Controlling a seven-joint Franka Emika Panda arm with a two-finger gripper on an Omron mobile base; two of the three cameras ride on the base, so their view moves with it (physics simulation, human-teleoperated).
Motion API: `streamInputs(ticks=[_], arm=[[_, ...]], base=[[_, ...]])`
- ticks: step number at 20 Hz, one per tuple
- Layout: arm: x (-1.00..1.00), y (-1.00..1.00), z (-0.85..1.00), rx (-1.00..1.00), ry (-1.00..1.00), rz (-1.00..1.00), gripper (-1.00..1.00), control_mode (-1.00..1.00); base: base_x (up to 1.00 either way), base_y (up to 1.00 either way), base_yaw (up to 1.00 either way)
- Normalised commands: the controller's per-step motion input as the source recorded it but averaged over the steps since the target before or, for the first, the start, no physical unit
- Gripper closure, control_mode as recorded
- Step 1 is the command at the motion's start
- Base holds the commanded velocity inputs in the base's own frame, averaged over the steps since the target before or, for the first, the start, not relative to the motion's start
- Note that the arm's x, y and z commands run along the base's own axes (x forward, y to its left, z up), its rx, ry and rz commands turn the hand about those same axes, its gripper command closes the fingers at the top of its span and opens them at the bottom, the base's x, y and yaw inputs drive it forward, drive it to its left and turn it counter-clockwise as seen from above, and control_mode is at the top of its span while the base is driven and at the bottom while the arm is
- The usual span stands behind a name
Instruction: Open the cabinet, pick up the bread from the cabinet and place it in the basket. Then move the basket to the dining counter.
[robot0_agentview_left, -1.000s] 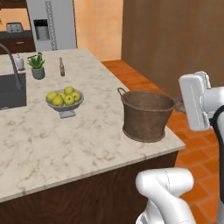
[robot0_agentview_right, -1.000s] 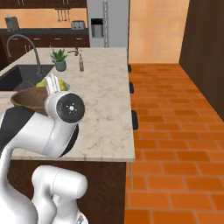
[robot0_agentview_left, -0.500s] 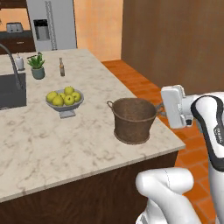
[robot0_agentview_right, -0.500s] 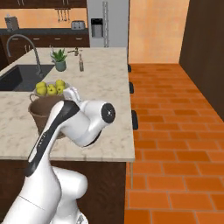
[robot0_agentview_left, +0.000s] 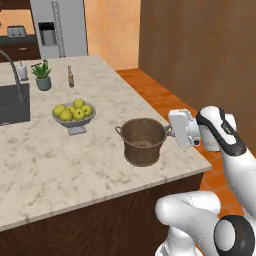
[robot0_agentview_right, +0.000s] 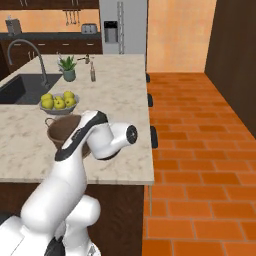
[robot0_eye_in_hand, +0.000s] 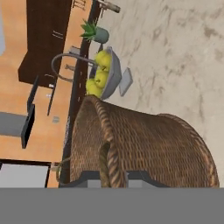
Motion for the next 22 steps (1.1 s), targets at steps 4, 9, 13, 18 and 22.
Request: streamInputs(ticks=[4,9,13,18,22], arm=[[0.6,0.0,-0.42,-0.05,0.0,0.05,1.0,-1.0],[0.55,0.0,-0.37,-0.05,-0.01,0.06,1.0,-1.0],[0.41,0.0,-0.42,-0.06,-0.04,0.08,1.0,-1.0],[0.32,0.0,-0.24,-0.04,-0.02,0.09,1.0,-1.0],[0.4,0.0,-0.14,-0.03,-0.02,0.09,1.0,-1.0]], base=[[0.0,0.0,0.0],[0.0,0.0,0.0],[0.0,0.0,0.0],[0.0,0.0,0.0],[0.0,0.0,0.0]])
